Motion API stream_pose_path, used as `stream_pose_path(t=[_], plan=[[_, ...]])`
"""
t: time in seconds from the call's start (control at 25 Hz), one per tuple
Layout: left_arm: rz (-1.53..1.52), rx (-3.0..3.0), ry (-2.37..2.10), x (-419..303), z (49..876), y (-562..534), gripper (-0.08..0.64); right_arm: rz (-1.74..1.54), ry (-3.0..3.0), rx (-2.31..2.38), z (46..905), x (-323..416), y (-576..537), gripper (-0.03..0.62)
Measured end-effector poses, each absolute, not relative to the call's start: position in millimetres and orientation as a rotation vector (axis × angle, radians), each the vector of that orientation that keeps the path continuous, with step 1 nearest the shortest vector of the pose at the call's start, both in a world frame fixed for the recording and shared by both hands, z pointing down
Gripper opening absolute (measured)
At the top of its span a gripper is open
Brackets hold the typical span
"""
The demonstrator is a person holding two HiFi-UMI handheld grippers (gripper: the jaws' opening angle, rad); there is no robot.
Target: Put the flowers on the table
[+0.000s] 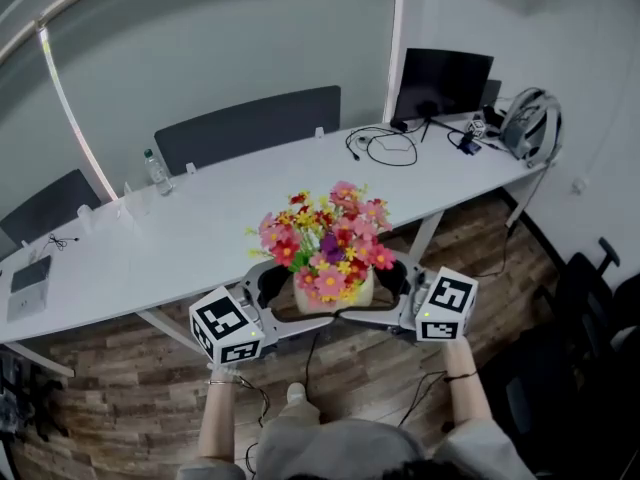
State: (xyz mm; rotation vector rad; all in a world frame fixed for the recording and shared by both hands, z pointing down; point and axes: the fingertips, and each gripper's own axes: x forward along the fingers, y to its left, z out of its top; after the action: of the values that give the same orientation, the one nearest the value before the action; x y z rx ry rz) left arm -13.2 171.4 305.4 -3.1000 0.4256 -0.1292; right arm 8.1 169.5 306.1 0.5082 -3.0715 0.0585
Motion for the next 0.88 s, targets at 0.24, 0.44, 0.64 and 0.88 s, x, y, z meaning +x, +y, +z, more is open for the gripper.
stream_pose_path(t=[0.24,0.44,0.64,0.88], plan=[[-0.120,-3.138,0.365,-56.2,300.1,108.1,0.448,0.101,-3.042,0.567,300.2,-35.1,107.2,0.446],[-0.119,-3.140,0.337,-58.4,305.3,97.5,0.448,0.098,-3.036,0.597,305.3,-36.6,97.1,0.446],[-0.129,-3.108,0.328,-58.5,307.7,90.8,0.448,0.052,-3.049,0.610,308.2,-37.4,90.4,0.446],[-0.111,-3.091,0.310,-58.3,308.5,90.2,0.448,0.012,-3.084,0.636,308.4,-36.4,90.0,0.446]])
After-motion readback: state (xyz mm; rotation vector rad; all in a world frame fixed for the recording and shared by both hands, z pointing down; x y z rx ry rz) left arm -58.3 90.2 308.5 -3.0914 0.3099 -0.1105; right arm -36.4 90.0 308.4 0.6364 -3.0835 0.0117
